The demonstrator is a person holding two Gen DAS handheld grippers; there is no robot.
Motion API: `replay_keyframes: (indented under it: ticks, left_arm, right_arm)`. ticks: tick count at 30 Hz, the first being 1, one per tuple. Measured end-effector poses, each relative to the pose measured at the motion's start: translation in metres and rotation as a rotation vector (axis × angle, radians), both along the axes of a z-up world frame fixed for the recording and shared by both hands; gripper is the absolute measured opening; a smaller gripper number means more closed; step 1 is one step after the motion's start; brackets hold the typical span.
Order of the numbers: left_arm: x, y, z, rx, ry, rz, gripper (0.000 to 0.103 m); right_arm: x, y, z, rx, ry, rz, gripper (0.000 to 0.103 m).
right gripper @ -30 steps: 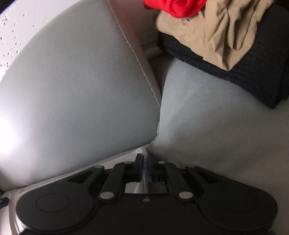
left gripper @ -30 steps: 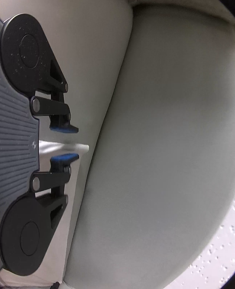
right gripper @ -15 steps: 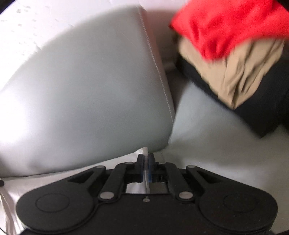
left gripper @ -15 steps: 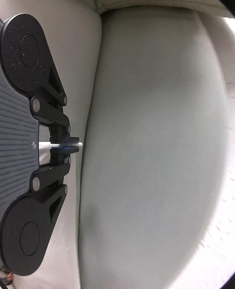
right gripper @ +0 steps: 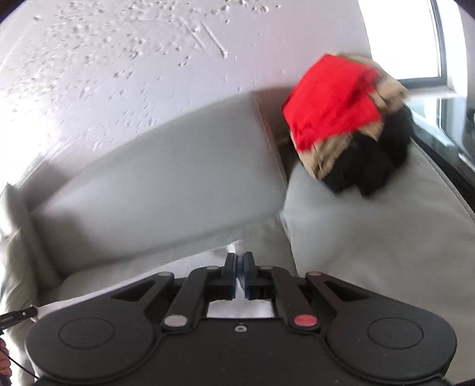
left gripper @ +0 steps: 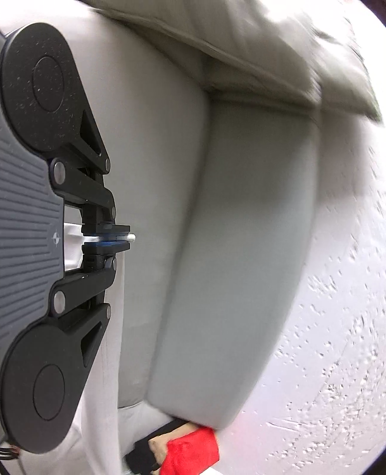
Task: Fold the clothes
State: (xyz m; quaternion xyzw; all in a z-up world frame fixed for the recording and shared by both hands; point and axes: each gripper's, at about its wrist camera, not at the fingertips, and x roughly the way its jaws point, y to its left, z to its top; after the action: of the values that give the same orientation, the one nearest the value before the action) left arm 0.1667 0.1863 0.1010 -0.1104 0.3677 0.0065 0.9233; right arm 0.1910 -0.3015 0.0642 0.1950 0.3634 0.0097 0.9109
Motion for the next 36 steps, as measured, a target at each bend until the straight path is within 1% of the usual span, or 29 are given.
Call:
replay_keyframes:
  ticks: [1,2,3,6,8,10,13,15,16,18,19,20,22,23,25,27,28,29,30,31,32,33,35,36]
  left_arm:
    - [-0.020,0.001,-0.006,-0.007,0.017,0.012,0.004]
    - [-0.044,0.000,-0.016,-0.004,0.040,0.013,0.004]
    - [-0.061,-0.005,-0.027,0.021,0.064,0.016,0.004]
    - [-0.111,-0.023,-0.065,0.080,0.140,0.041,0.004]
    - [-0.138,-0.028,-0.085,0.113,0.162,0.054,0.003]
    - [-0.149,-0.037,-0.091,0.147,0.147,0.074,0.004]
    - [-0.164,-0.029,-0.075,0.120,0.087,0.112,0.004]
    - [-0.169,-0.027,-0.061,0.135,0.041,0.117,0.004]
    - [-0.174,-0.028,-0.056,0.166,0.024,0.113,0.004]
    - [-0.182,-0.032,-0.051,0.238,0.006,0.100,0.004]
    - [-0.185,-0.037,-0.055,0.268,0.024,0.089,0.004]
    - [-0.185,-0.041,-0.063,0.284,0.066,0.077,0.004]
    - [-0.183,-0.046,-0.081,0.303,0.149,0.058,0.005]
    - [-0.181,-0.045,-0.085,0.322,0.172,0.062,0.005]
    - [-0.176,-0.045,-0.093,0.359,0.216,0.072,0.011]
    - [-0.183,-0.044,-0.084,0.398,0.220,0.106,0.015]
    - [-0.185,-0.040,-0.078,0.418,0.206,0.122,0.015]
    - [-0.191,-0.042,-0.071,0.434,0.172,0.122,0.015]
    - [-0.197,-0.045,-0.064,0.449,0.137,0.121,0.014]
    - [-0.201,-0.052,-0.055,0.443,0.093,0.087,0.014]
    - [-0.201,-0.060,-0.048,0.416,0.061,0.037,0.014]
    - [-0.199,-0.070,-0.044,0.380,0.050,-0.014,0.015]
    - [-0.183,-0.091,-0.046,0.293,0.052,-0.130,0.021]
    - [-0.173,-0.101,-0.052,0.281,0.063,-0.174,0.024]
  right_arm:
    - [-0.020,-0.002,0.003,0.008,0.012,0.008,0.005]
    - [-0.037,-0.007,-0.004,0.011,0.039,0.016,0.005]
    - [-0.053,-0.012,-0.011,0.013,0.067,0.024,0.005]
    - [-0.084,-0.010,-0.060,0.005,0.174,0.031,0.004]
    - [-0.101,-0.010,-0.088,-0.001,0.227,0.015,0.004]
    - [-0.113,-0.011,-0.098,0.013,0.222,-0.027,0.004]
    - [-0.123,-0.014,-0.084,0.038,0.147,-0.058,0.004]
    - [-0.138,-0.015,-0.068,0.044,0.092,-0.059,0.004]
    - [-0.143,-0.016,-0.061,0.046,0.067,-0.058,0.004]
    - [-0.149,-0.018,-0.067,0.038,0.071,-0.060,0.004]
    - [-0.152,-0.019,-0.070,0.034,0.072,-0.061,0.004]
    - [-0.155,-0.020,-0.073,0.031,0.075,-0.062,0.004]
    - [-0.158,-0.018,-0.092,0.017,0.148,-0.047,0.004]
    - [-0.159,-0.016,-0.101,0.009,0.189,-0.034,0.005]
    - [-0.159,-0.014,-0.109,0.005,0.249,-0.006,0.007]
    - [-0.165,-0.013,-0.096,-0.011,0.242,0.025,0.009]
    - [-0.168,-0.013,-0.089,-0.020,0.238,0.041,0.011]
    - [-0.172,-0.010,-0.079,-0.041,0.227,0.065,0.015]
    - [-0.174,-0.006,-0.070,-0.043,0.217,0.094,0.025]
    - [-0.175,-0.002,-0.061,-0.045,0.207,0.122,0.034]
    - [-0.177,0.002,-0.053,-0.047,0.198,0.150,0.036]
    - [-0.172,0.008,-0.051,-0.034,0.208,0.176,0.038]
    - [-0.149,0.026,-0.062,-0.002,0.257,0.214,0.038]
    - [-0.137,0.035,-0.068,0.014,0.282,0.233,0.034]
